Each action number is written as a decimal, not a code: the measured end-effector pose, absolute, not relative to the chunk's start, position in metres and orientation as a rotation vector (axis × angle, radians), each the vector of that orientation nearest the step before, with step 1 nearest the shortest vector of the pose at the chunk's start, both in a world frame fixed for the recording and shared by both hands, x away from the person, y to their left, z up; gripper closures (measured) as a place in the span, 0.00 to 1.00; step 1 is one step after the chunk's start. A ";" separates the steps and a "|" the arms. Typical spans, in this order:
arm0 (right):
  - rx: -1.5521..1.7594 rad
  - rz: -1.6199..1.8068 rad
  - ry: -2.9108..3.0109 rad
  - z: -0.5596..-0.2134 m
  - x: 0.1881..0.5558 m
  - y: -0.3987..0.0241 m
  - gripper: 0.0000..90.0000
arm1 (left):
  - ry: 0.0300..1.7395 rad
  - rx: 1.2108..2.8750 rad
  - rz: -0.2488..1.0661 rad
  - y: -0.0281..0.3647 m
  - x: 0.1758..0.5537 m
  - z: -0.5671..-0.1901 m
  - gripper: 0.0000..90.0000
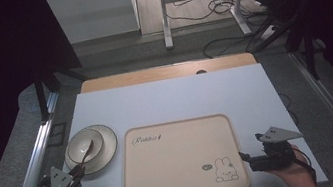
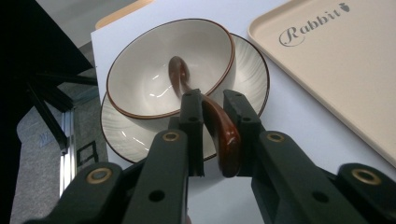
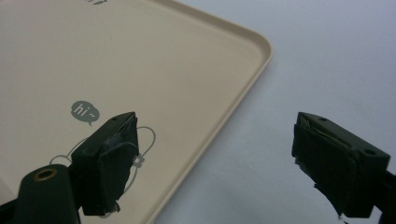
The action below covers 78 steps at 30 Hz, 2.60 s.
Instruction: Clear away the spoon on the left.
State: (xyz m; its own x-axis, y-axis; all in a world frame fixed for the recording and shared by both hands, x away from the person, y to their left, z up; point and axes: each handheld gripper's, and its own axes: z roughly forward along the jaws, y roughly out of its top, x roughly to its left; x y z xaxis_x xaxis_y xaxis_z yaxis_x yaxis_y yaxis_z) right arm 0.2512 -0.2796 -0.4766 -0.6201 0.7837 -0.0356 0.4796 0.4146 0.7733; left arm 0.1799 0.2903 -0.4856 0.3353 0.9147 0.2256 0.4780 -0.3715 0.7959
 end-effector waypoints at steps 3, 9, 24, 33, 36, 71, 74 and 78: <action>1.078 1.054 2.285 -0.477 0.251 -0.280 0.17 | 1.230 1.975 0.908 0.291 0.179 -0.485 0.90; 1.075 1.054 2.282 -0.477 0.252 -0.280 0.17 | 1.247 1.961 0.911 0.293 0.179 -0.484 0.93; 1.075 1.058 2.277 -0.476 0.251 -0.280 0.17 | 1.248 1.946 0.910 0.294 0.178 -0.482 0.94; 1.072 1.056 2.276 -0.476 0.251 -0.280 0.17 | 1.246 1.928 0.922 0.295 0.177 -0.480 0.94; 1.075 1.057 2.274 -0.476 0.251 -0.279 0.17 | 1.237 1.914 0.930 0.295 0.175 -0.478 0.94; 1.072 1.050 2.273 -0.476 0.251 -0.280 0.17 | 1.160 1.812 0.933 0.286 0.165 -0.463 0.94; 1.073 1.051 2.271 -0.476 0.251 -0.279 0.17 | 1.157 1.809 0.935 0.286 0.165 -0.462 0.94; 1.072 1.051 2.272 -0.476 0.251 -0.279 0.17 | 1.146 1.801 0.949 0.285 0.164 -0.461 0.94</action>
State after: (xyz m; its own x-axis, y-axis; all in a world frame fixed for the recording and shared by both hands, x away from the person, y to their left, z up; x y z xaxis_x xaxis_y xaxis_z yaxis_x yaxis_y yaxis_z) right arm 0.2509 -0.2794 -0.4765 -0.6169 0.7856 -0.0484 0.4717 0.4182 0.7763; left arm 0.1637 0.2848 -0.4609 0.3133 0.9332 0.1760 0.3477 -0.2852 0.8932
